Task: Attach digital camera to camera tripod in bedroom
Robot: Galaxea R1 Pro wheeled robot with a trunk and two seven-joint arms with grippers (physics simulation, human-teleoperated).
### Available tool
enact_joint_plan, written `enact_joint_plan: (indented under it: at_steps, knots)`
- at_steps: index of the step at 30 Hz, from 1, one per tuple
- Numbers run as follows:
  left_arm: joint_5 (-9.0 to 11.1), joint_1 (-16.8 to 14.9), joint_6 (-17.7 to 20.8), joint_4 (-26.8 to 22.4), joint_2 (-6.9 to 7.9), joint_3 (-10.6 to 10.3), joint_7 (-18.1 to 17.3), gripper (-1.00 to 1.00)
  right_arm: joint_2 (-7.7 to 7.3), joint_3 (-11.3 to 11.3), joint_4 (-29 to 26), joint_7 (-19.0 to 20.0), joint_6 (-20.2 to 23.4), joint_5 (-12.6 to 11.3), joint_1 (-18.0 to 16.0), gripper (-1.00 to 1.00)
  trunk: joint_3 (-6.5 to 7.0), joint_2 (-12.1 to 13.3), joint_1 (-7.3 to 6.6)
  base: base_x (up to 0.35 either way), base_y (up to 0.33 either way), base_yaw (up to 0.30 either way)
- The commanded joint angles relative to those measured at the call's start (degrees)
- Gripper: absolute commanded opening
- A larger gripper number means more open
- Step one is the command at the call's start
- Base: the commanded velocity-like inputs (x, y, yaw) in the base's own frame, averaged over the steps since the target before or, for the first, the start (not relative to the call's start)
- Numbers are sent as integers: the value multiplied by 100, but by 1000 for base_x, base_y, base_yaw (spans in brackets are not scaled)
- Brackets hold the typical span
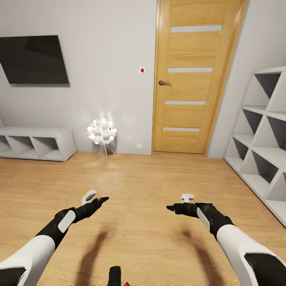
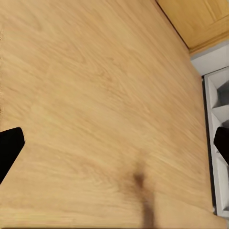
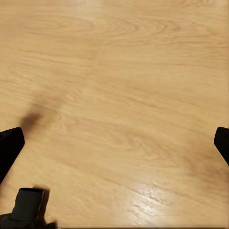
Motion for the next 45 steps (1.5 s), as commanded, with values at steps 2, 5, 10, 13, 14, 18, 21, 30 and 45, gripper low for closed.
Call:
enact_joint_plan:
  at_steps: [2,5,10,13,14,18,21,30,45]
  knots:
    - [33,0,50,-2,-1,20,-9,100,-3,6,-10,10,43,-25,-1,100,-51,-6,3,0,0,0]
    - [32,-3,50,0,-1,20,-7,100,-3,5,-10,10,49,-25,-1,100,-117,-10,11,0,0,0]
    - [19,-1,50,11,-2,20,-4,100,-3,5,-10,10,47,-25,-1,100,-228,-16,24,0,0,0]
    - [16,-1,50,23,-2,20,-3,100,-3,2,-10,10,39,-25,-1,100,-294,-20,32,0,0,0]
    - [16,-1,50,25,-2,20,-3,100,-3,1,-10,10,30,-25,-1,100,-316,-22,34,0,0,0]
    - [8,2,43,40,-2,20,3,100,16,10,-16,-27,-19,-22,-1,100,-405,-27,45,0,0,0]
    - [2,-2,35,46,-2,20,9,100,27,7,-17,-138,-30,-20,-1,100,-471,-31,52,0,0,0]
    - [-16,0,24,51,-60,13,329,100,27,-4,-18,-352,-132,-25,-1,100,-671,-43,76,0,0,0]
    - [-6,-2,23,8,-72,3,629,100,-10,15,-18,-310,-64,-59,-1,100,-1003,-63,114,0,0,0]
